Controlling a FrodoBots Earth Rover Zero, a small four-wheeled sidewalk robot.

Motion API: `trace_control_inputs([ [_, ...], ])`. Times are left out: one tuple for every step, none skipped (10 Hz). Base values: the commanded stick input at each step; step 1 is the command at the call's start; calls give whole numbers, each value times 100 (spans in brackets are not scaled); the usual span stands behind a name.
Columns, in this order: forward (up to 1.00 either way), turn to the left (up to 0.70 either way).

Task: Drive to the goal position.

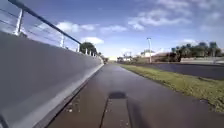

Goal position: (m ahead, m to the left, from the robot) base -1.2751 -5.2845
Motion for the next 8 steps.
trace_control_inputs([
  [100, 1],
  [100, 2],
  [100, 2],
  [100, 0],
  [100, 0],
  [100, 0],
  [100, 1],
  [100, 0],
])
